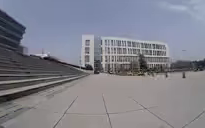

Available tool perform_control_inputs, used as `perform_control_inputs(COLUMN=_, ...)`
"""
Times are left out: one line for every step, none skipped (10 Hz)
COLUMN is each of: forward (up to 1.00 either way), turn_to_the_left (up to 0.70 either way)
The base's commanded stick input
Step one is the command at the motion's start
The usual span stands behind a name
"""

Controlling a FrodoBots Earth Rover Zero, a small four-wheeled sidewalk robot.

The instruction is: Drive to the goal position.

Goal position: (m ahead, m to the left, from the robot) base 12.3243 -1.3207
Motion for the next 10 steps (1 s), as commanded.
perform_control_inputs(forward=0.7, turn_to_the_left=0.0)
perform_control_inputs(forward=0.7, turn_to_the_left=0.0)
perform_control_inputs(forward=0.7, turn_to_the_left=0.0)
perform_control_inputs(forward=0.7, turn_to_the_left=0.0)
perform_control_inputs(forward=0.7, turn_to_the_left=0.0)
perform_control_inputs(forward=0.7, turn_to_the_left=0.0)
perform_control_inputs(forward=0.7, turn_to_the_left=0.0)
perform_control_inputs(forward=0.7, turn_to_the_left=0.0)
perform_control_inputs(forward=0.7, turn_to_the_left=0.0)
perform_control_inputs(forward=0.7, turn_to_the_left=0.0)
